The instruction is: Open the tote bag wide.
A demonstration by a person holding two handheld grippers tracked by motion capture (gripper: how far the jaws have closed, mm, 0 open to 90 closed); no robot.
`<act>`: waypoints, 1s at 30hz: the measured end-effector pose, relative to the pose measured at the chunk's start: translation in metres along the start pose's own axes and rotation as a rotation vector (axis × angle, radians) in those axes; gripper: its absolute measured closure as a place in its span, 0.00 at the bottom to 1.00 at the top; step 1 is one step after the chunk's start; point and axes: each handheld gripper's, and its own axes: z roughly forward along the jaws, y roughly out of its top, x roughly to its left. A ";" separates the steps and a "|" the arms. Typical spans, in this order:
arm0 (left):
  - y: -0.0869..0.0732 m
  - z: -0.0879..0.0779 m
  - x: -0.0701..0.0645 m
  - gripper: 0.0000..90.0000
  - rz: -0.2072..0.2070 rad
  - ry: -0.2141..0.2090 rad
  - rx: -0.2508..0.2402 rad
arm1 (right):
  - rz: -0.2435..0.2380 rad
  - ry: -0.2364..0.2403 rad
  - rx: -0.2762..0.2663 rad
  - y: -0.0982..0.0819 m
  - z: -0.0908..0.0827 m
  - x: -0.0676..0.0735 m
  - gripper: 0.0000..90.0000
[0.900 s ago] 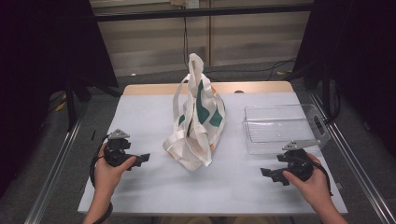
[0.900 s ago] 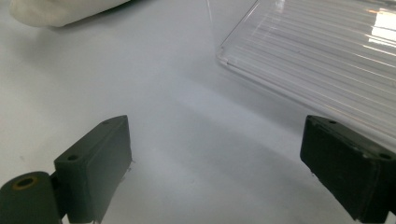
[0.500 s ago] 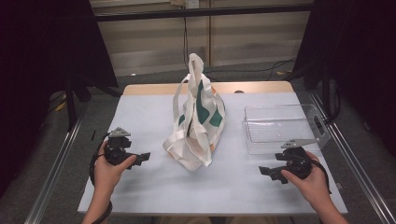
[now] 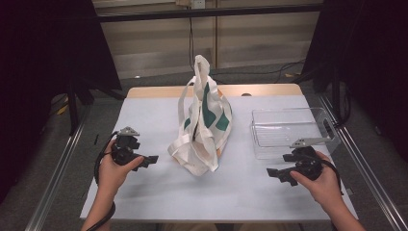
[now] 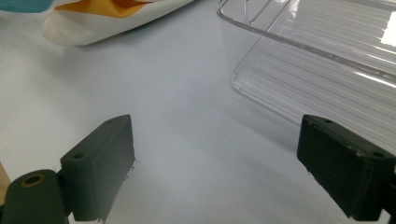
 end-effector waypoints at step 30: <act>0.022 -0.006 0.002 0.05 0.026 -0.014 0.016 | 0.008 -0.038 -0.038 0.042 -0.019 -0.010 0.12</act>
